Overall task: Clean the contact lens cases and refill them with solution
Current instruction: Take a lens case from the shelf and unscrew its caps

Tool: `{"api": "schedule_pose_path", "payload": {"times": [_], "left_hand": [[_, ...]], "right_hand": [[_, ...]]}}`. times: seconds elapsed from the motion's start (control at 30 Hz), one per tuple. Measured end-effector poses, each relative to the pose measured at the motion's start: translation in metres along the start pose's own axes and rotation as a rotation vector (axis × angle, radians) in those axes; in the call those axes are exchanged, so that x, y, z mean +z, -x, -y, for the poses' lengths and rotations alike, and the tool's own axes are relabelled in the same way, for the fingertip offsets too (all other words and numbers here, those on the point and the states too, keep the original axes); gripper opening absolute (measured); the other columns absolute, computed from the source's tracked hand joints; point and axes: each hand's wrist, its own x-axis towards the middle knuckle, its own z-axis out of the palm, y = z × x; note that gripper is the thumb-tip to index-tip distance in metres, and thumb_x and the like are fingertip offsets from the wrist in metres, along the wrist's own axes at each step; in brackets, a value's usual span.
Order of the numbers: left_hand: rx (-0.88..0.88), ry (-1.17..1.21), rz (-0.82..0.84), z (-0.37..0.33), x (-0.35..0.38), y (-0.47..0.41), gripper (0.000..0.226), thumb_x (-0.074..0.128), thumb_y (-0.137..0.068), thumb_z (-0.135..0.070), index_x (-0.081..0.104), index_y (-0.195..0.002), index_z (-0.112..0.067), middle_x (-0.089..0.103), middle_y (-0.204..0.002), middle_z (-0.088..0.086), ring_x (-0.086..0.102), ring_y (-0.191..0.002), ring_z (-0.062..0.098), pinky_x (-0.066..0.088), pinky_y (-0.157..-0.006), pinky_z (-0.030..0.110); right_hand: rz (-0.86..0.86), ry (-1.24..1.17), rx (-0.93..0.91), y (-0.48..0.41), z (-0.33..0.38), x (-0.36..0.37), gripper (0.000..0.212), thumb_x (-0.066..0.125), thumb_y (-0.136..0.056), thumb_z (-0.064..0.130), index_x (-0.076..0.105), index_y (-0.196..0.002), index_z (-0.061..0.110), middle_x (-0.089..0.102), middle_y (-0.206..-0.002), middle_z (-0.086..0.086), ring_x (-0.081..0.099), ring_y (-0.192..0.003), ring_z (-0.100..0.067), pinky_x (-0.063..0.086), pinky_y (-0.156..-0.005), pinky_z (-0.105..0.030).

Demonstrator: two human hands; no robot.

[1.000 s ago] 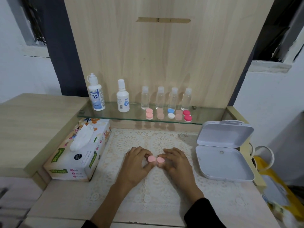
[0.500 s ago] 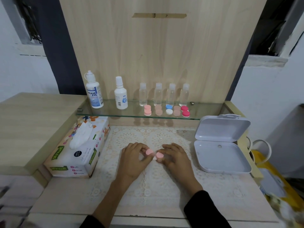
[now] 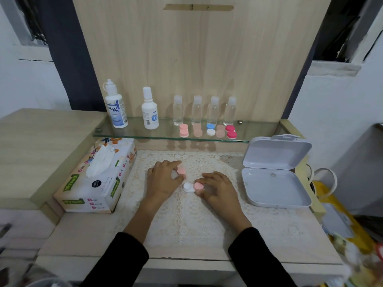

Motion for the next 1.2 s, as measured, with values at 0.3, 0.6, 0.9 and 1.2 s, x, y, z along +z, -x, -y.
{"api": "schedule_pose_path", "payload": {"times": [0.3, 0.6, 0.9, 1.2], "left_hand": [[0.224, 0.175, 0.008, 0.001, 0.001, 0.034, 0.044, 0.045, -0.072, -0.067, 0.066, -0.102, -0.042, 0.062, -0.100, -0.024, 0.048, -0.101, 0.000, 0.024, -0.086, 0.025], [0.213, 0.151, -0.005, 0.000, 0.002, 0.034, 0.047, 0.042, -0.071, -0.067, 0.069, -0.099, -0.042, 0.059, -0.099, -0.028, 0.046, -0.102, -0.002, 0.022, -0.086, 0.026], [0.206, 0.179, -0.012, 0.002, 0.002, 0.033, 0.049, 0.044, -0.069, -0.069, 0.071, -0.099, -0.042, 0.060, -0.099, -0.029, 0.048, -0.100, -0.001, 0.025, -0.086, 0.028], [0.202, 0.187, -0.038, 0.004, 0.005, 0.032, 0.045, 0.046, -0.070, -0.067, 0.072, -0.098, -0.042, 0.058, -0.095, -0.031, 0.050, -0.098, 0.001, 0.027, -0.086, 0.029]], "right_hand": [[-0.030, 0.019, -0.007, 0.000, -0.003, 0.005, 0.039, 0.062, -0.077, 0.056, 0.071, -0.110, 0.036, 0.062, -0.125, 0.013, 0.040, -0.129, -0.012, 0.027, -0.105, -0.025], [-0.105, -0.078, 0.041, 0.001, 0.004, 0.006, 0.033, 0.072, -0.070, 0.057, 0.062, -0.091, 0.033, 0.061, -0.106, 0.022, 0.048, -0.116, -0.007, 0.043, -0.094, -0.035], [-0.088, 0.290, -0.159, -0.006, 0.005, 0.013, 0.022, 0.058, -0.080, 0.041, 0.060, -0.091, 0.022, 0.058, -0.097, 0.011, 0.050, -0.104, -0.016, 0.034, -0.101, -0.041], [-0.054, 0.146, -0.191, 0.000, 0.004, 0.014, 0.033, 0.054, -0.074, 0.012, 0.065, -0.101, 0.026, 0.059, -0.104, 0.016, 0.048, -0.110, -0.008, 0.027, -0.108, -0.048]]}}
